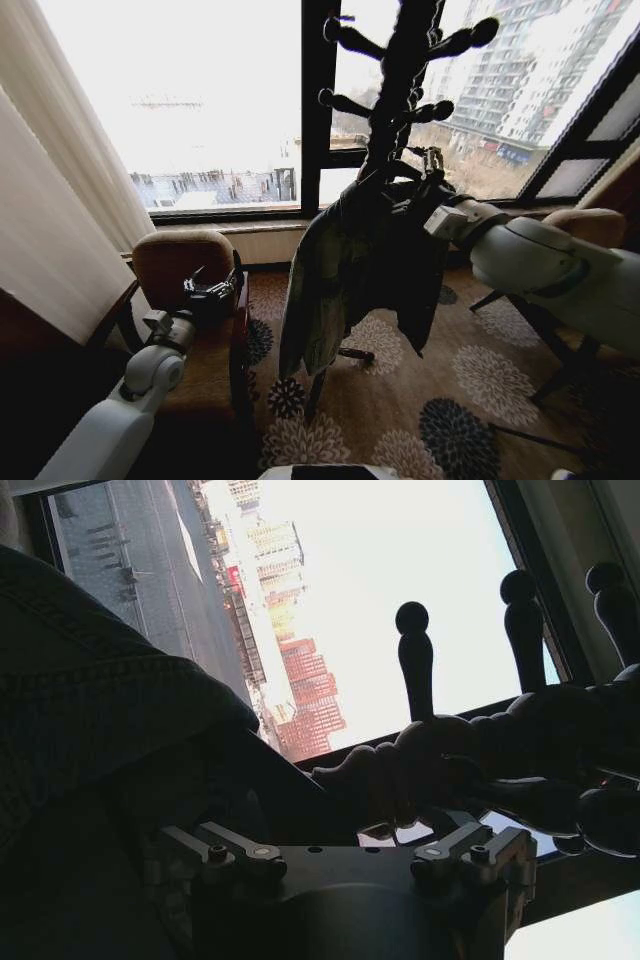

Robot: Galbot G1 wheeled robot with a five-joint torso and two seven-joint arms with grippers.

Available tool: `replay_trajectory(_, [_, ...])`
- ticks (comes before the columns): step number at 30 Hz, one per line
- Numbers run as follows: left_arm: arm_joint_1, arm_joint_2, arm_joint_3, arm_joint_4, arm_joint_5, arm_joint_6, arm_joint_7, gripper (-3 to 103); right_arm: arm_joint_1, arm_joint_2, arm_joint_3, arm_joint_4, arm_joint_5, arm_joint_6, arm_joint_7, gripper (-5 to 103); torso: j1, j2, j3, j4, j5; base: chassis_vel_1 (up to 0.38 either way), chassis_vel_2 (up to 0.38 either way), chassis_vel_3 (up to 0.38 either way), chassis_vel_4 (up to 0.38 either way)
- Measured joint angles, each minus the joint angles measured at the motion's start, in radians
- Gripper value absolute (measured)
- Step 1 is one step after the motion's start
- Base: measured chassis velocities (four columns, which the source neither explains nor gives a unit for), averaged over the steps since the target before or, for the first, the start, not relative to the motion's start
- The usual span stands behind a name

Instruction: Pick up the clothes from the bed and hang them on the clothes hanger.

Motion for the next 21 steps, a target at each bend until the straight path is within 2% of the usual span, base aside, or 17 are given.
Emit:
replay_trajectory(7, [0.0,0.0,0.0,0.0,0.0,0.0,0.0,100,0.036,-0.047,0.001,0.087,0.2,-0.063,0.064,100,0.0,0.0,0.0,0.0,0.0,0.0,0.0,0.0,0.0])
replay_trajectory(11, [0.0,0.0,0.0,0.0,0.0,0.0,0.0,100,0.041,-0.085,0.004,0.121,0.25,-0.076,0.094,100,0.0,0.0,0.0,0.0,0.0,0.0,0.0,0.0,0.0])
replay_trajectory(15, [0.0,0.0,0.0,0.0,0.0,0.0,0.0,100,0.066,-0.151,0.004,0.166,0.3,-0.076,0.121,100,0.0,0.0,0.0,-0.0002,0.0001,0.0,0.0,0.0,0.0])
replay_trajectory(21, [0.0,0.0,0.0,0.0,0.0,0.0,0.0,100,0.124,-0.292,0.006,0.238,0.394,-0.074,0.161,100,0.0,0.0,0.0,0.0002,-0.0001,0.0,0.0,0.0,0.0])
